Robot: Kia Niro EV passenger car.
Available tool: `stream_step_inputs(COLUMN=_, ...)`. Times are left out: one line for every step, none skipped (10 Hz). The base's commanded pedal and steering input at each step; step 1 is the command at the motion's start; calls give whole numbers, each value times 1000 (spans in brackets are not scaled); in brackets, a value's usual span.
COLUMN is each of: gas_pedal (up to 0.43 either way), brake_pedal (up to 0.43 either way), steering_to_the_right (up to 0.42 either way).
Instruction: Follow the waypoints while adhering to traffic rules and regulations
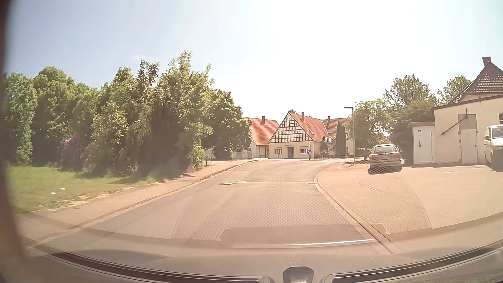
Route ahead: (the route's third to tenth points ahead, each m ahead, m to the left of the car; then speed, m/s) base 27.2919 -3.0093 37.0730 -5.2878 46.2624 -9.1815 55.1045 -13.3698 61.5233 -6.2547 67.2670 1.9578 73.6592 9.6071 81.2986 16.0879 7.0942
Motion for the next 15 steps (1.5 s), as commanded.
stream_step_inputs(gas_pedal=118, brake_pedal=6, steering_to_the_right=5)
stream_step_inputs(gas_pedal=118, brake_pedal=6, steering_to_the_right=5)
stream_step_inputs(gas_pedal=118, brake_pedal=6, steering_to_the_right=5)
stream_step_inputs(gas_pedal=118, brake_pedal=6, steering_to_the_right=6)
stream_step_inputs(gas_pedal=110, brake_pedal=6, steering_to_the_right=7)
stream_step_inputs(gas_pedal=110, brake_pedal=6, steering_to_the_right=7)
stream_step_inputs(gas_pedal=98, brake_pedal=6, steering_to_the_right=8)
stream_step_inputs(gas_pedal=98, brake_pedal=12, steering_to_the_right=9)
stream_step_inputs(gas_pedal=98, brake_pedal=6, steering_to_the_right=10)
stream_step_inputs(gas_pedal=98, brake_pedal=6, steering_to_the_right=11)
stream_step_inputs(gas_pedal=98, brake_pedal=6, steering_to_the_right=11)
stream_step_inputs(gas_pedal=87, brake_pedal=6, steering_to_the_right=12)
stream_step_inputs(gas_pedal=87, brake_pedal=0, steering_to_the_right=18)
stream_step_inputs(gas_pedal=87, brake_pedal=6, steering_to_the_right=24)
stream_step_inputs(gas_pedal=87, brake_pedal=6, steering_to_the_right=28)
